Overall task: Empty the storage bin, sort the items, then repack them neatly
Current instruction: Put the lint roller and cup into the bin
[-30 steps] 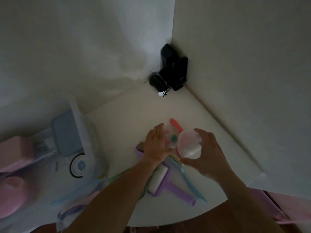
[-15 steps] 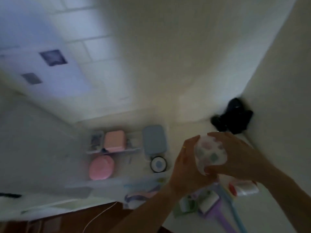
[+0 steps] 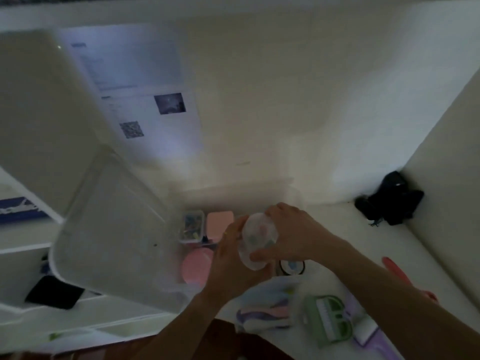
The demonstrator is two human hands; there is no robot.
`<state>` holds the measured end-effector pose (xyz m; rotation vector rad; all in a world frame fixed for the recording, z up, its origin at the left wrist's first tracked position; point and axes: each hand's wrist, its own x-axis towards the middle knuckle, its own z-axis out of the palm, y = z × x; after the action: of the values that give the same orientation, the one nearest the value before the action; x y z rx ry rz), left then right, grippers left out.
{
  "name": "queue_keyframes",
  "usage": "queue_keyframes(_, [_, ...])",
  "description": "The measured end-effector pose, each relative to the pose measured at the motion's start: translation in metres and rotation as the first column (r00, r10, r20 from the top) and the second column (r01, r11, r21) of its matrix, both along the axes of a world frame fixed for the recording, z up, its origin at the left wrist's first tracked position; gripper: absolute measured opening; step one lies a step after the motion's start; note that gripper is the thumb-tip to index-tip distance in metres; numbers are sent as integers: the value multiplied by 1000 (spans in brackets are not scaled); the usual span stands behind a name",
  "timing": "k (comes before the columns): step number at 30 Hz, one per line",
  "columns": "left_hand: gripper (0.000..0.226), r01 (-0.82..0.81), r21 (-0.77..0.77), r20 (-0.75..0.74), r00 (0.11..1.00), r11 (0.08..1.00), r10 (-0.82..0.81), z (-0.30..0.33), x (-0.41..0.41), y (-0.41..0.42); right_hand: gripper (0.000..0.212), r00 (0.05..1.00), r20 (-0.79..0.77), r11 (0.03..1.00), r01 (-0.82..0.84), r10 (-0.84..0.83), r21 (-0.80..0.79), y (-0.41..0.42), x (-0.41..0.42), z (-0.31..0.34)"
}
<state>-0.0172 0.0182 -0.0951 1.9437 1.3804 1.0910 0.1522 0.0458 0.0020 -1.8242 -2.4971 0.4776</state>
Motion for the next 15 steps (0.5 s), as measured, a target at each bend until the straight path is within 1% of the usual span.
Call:
queue_keyframes(2, [98,72,-94,138,989,993,-59,0,-20,7,91,998,-38,998,-48,46,-38,5,-12,5])
queue_keyframes(4, [95,170,-171,290,950,971,-115,0,-38,15,97,990,-109,990,-95,84,-102,11,-21,11])
queue_keyframes(6, [79,263,-265,403,904,928,-141,8,-54,22,99,978,-164,975,-158,132,-157,18,-25,20])
queue_keyframes(7, [65,305,-326,464,876,895,-130,16,-57,24,97,970,-197,966,-177,139,-190,22,-26,25])
queue_keyframes(8, [52,338,-381,527,844,860,-99,25,-59,25,95,961,-240,956,-190,135,-222,27,-26,28])
queue_keyframes(9, [44,349,-446,581,813,824,-30,33,-58,25,93,948,-295,949,-198,121,-245,31,-28,32])
queue_keyframes(10, [40,394,-492,671,739,776,50,41,-57,25,91,935,-337,946,-206,114,-251,36,-29,34])
queue_keyframes(11, [34,522,-469,800,593,712,92,47,-54,25,90,921,-373,945,-218,116,-244,39,-31,37])
queue_keyframes(12, [34,653,-398,900,414,645,136,49,-51,25,89,912,-390,946,-232,129,-229,42,-34,39])
queue_keyframes(13, [42,731,-337,941,249,594,227,51,-48,24,89,902,-405,945,-250,148,-211,45,-35,39])
queue_keyframes(14, [50,756,-334,932,178,563,314,50,-48,27,89,895,-413,942,-269,168,-202,47,-34,40])
queue_keyframes(15, [56,764,-369,912,186,530,367,51,-47,32,90,890,-420,936,-285,179,-205,50,-34,39])
